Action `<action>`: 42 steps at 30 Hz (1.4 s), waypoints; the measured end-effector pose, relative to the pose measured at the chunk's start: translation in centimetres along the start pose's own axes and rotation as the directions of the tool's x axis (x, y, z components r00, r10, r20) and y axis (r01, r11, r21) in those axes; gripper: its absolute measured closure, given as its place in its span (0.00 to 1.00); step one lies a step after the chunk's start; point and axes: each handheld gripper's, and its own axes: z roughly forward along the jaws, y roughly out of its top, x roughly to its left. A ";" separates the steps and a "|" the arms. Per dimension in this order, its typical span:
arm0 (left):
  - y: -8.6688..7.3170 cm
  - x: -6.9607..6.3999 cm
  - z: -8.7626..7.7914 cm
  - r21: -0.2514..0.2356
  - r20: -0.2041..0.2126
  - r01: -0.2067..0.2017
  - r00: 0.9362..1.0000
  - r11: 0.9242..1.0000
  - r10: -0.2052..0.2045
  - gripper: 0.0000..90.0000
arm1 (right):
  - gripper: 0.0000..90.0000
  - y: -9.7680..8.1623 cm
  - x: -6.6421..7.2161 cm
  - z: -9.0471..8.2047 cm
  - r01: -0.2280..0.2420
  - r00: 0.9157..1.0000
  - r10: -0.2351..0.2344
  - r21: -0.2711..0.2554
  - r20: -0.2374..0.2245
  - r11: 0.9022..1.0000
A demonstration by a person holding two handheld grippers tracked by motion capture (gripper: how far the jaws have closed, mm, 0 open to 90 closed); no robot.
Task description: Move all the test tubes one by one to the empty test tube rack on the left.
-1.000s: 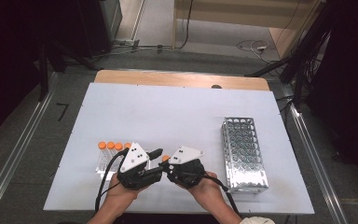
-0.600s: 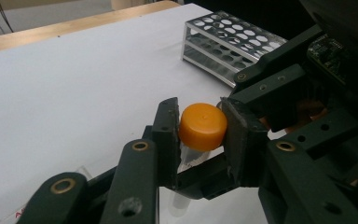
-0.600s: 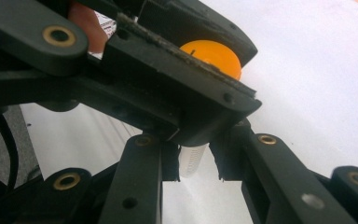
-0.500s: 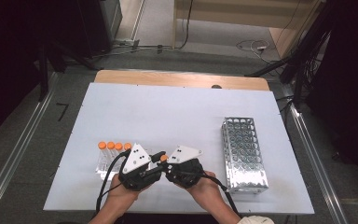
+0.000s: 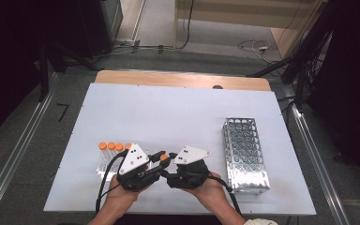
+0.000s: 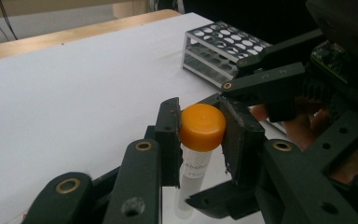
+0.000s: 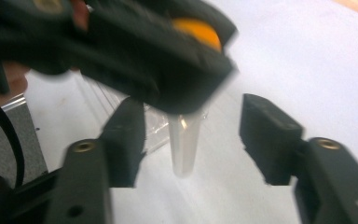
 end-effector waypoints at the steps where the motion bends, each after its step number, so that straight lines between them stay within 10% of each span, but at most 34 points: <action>1: 0.1 0.0 -0.2 -0.004 -0.003 0.004 1.000 1.000 -0.004 0.78 | 0.37 -0.2 0.0 -0.2 -0.006 1.000 0.006 0.001 0.003 1.000; 25: 2.0 2.8 -3.2 -0.099 -0.071 0.057 0.995 0.993 -0.065 0.78 | 0.22 -2.4 -3.2 -4.4 -0.113 0.987 0.117 -0.048 0.112 0.993; 42: 1.8 5.2 -4.4 -0.114 -0.194 0.056 0.978 0.992 -0.078 0.78 | 0.22 -3.0 -3.8 -5.2 -0.142 0.982 0.149 -0.069 0.114 0.987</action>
